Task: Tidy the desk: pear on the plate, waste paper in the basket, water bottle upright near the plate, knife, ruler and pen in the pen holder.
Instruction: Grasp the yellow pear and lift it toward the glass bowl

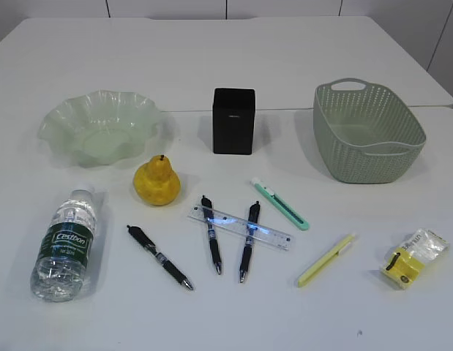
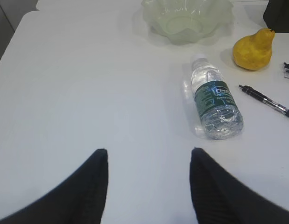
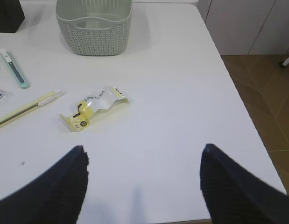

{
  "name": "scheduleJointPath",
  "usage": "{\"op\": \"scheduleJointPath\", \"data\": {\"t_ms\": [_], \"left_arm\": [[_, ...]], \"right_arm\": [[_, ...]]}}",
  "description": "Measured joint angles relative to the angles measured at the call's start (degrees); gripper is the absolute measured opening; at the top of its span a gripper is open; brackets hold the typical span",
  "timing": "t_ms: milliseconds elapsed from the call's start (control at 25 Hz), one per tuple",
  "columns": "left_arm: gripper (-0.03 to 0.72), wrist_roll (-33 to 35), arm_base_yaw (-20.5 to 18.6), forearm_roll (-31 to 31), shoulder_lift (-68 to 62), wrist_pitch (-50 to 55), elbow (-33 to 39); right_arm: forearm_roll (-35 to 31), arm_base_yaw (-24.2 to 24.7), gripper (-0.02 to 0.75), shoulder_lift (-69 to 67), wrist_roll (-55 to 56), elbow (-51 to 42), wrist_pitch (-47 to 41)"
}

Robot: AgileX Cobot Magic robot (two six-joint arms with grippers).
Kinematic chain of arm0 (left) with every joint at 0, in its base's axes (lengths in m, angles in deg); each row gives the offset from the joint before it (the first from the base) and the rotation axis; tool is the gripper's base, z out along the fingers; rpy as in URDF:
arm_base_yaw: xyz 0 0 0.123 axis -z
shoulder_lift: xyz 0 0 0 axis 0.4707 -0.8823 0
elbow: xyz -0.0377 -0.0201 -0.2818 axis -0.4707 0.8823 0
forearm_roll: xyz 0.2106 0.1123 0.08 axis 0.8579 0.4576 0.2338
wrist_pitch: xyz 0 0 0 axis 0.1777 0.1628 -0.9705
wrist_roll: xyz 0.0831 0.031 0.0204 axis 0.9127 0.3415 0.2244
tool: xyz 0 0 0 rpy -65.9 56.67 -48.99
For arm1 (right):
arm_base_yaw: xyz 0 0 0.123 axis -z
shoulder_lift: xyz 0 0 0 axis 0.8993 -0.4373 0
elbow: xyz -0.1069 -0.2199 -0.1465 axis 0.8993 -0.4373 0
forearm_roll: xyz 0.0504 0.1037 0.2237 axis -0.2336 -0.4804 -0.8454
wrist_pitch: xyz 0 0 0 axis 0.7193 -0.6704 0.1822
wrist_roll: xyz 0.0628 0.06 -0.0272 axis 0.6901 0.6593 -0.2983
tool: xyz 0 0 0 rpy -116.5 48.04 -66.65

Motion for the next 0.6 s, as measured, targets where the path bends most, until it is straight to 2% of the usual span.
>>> {"op": "scheduleJointPath", "data": {"t_ms": [600], "left_arm": [[0.393,0.0,0.0,-0.1,0.0,0.0,0.0]], "right_arm": [[0.0,0.0,0.554,0.0,0.0,0.0,0.0]]}}
